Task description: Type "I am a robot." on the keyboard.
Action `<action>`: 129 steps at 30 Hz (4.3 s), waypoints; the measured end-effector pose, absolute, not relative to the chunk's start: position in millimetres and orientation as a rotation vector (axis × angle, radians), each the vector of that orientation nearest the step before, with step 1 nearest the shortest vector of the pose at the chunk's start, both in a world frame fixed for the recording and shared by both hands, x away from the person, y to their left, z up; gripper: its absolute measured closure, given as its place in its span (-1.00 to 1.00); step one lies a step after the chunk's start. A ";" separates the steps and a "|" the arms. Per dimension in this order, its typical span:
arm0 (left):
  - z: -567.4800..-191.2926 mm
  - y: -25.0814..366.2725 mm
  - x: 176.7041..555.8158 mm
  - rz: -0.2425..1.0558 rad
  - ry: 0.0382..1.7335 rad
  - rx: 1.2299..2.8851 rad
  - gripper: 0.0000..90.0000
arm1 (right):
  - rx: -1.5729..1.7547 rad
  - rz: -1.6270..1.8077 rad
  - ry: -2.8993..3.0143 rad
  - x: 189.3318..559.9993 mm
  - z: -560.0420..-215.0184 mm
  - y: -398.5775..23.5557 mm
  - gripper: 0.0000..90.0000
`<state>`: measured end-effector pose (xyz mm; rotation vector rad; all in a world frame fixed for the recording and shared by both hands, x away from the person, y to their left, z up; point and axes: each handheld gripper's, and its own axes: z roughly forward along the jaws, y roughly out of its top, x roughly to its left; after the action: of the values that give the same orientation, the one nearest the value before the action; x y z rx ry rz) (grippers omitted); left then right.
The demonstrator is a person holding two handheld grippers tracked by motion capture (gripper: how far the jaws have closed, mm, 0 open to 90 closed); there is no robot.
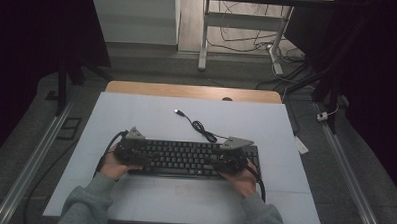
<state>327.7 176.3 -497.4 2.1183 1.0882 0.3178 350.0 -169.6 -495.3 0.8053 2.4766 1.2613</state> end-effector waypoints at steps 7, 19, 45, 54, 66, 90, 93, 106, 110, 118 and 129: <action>-497.3 177.2 327.9 0.325 1.092 2.111 -0.30 | 0.820 1.269 2.470 348.8 -496.3 -175.4 0.16; -497.2 176.5 327.5 0.332 1.090 2.114 -0.30 | 0.805 1.271 2.472 348.5 -495.8 -173.8 0.15; -499.8 150.6 319.5 0.309 0.965 2.157 0.50 | 0.801 1.244 2.486 349.5 -498.3 -170.5 0.13; -503.6 138.7 317.6 0.285 0.912 2.189 0.98 | 0.804 1.240 2.485 349.8 -499.2 -170.0 0.13; -510.7 122.8 317.5 0.267 0.886 2.222 0.98 | 0.804 1.233 2.490 350.1 -500.1 -169.6 0.12; -517.4 117.9 319.0 0.257 0.881 2.254 0.98 | 0.805 1.222 2.498 350.6 -501.5 -168.7 0.12; -517.8 118.1 319.3 0.253 0.881 2.254 0.98 | 0.805 1.221 2.498 350.7 -501.6 -168.7 0.12; -514.0 122.5 318.4 0.275 0.892 2.226 0.98 | 0.804 1.220 2.494 350.6 -501.1 -169.1 0.11; -506.5 132.8 318.9 0.290 0.918 2.176 0.97 | 0.805 1.223 2.488 350.7 -501.0 -169.3 0.11; -495.4 158.9 321.6 0.321 0.993 2.079 0.77 | 0.809 1.223 2.487 350.6 -500.6 -169.7 0.11; -494.4 175.9 325.9 0.348 1.088 2.034 0.16 | 0.805 1.225 2.487 351.1 -500.3 -170.7 0.11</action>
<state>325.9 175.9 -494.4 2.0342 1.0885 0.3480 351.1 -170.7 -500.3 0.8050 2.4869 1.2245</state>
